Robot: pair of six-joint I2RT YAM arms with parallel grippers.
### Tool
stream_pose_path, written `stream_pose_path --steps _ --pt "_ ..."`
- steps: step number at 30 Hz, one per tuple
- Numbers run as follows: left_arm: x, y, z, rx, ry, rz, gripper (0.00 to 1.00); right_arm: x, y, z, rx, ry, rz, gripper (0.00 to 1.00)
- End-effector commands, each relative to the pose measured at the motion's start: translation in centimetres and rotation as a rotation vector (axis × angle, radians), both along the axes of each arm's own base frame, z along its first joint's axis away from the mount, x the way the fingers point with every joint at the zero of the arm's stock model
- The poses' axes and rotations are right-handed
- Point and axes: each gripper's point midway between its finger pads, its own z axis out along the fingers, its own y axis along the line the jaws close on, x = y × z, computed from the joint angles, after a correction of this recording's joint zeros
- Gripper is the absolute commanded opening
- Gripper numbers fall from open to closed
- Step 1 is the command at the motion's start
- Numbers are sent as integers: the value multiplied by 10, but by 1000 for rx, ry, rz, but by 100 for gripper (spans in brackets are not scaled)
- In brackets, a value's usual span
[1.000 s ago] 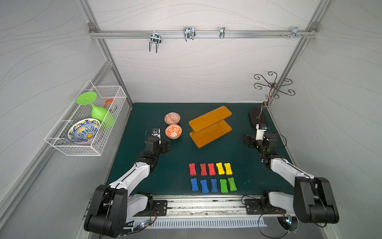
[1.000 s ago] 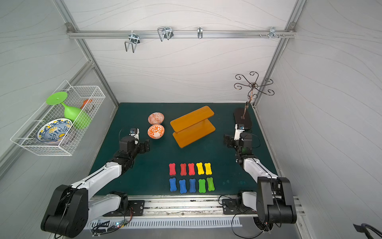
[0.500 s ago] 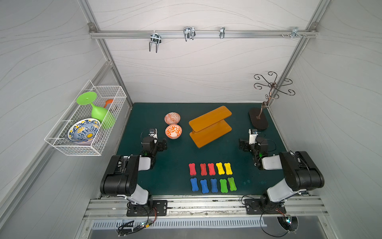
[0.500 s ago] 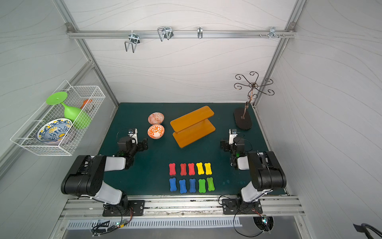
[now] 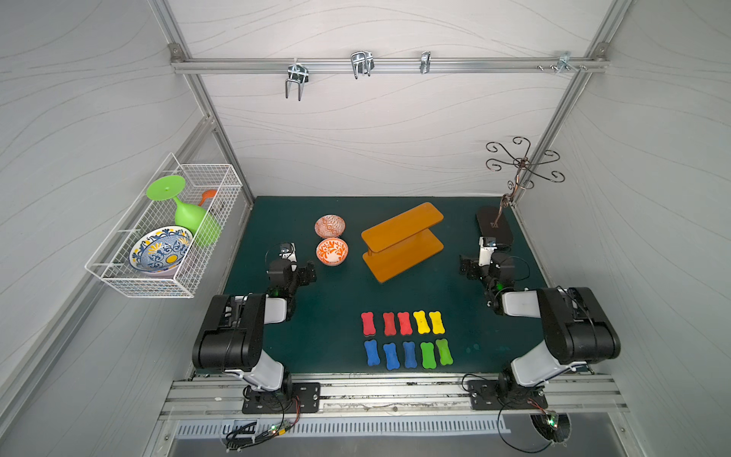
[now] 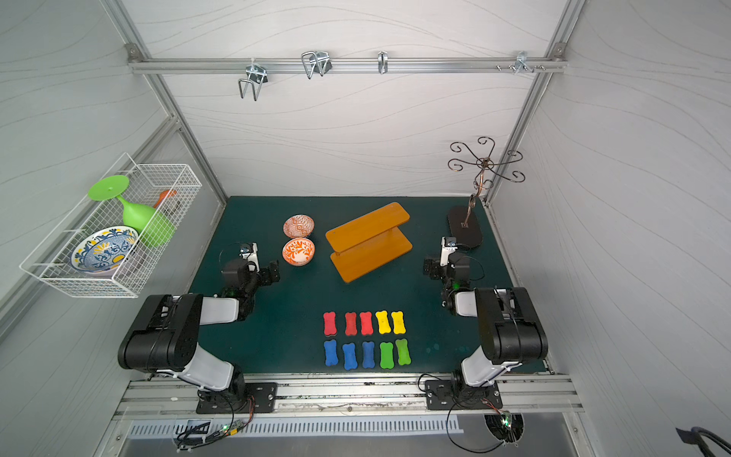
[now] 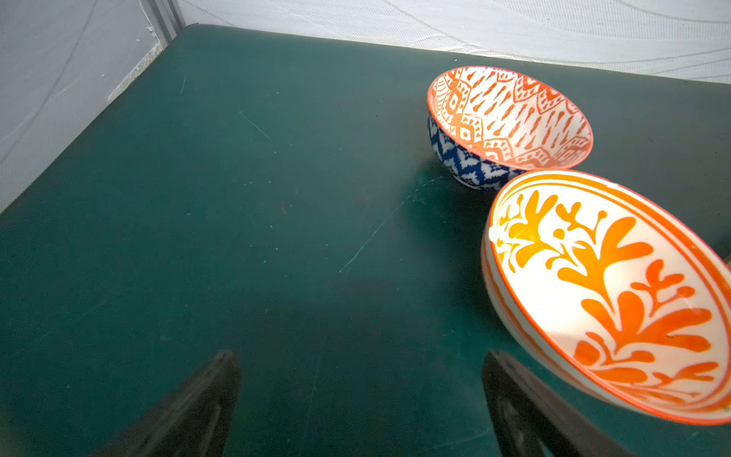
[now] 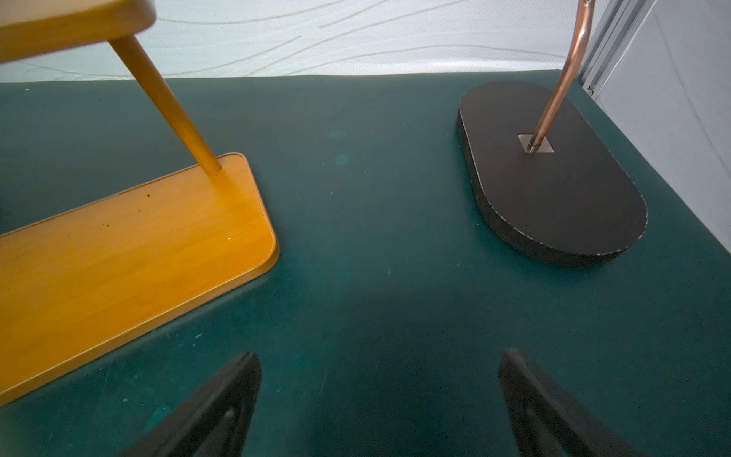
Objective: Remove the whiteboard erasers from the shelf
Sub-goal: Reset both arms
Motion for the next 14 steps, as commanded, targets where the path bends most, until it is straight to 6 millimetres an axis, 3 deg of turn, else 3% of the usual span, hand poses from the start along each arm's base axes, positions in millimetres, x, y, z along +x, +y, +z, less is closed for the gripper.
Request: stream_pose_path --steps 1,7,9,14 --pt "16 3 21 3 -72 11 100 -2 -1 1 -2 -4 -12 99" --pt "16 3 20 2 -70 11 100 0 2 -1 -16 4 -4 99" --pt "16 3 20 3 -70 11 100 4 19 -6 15 41 119 99" --pt "16 3 20 2 -68 11 100 -3 17 1 33 11 127 99"
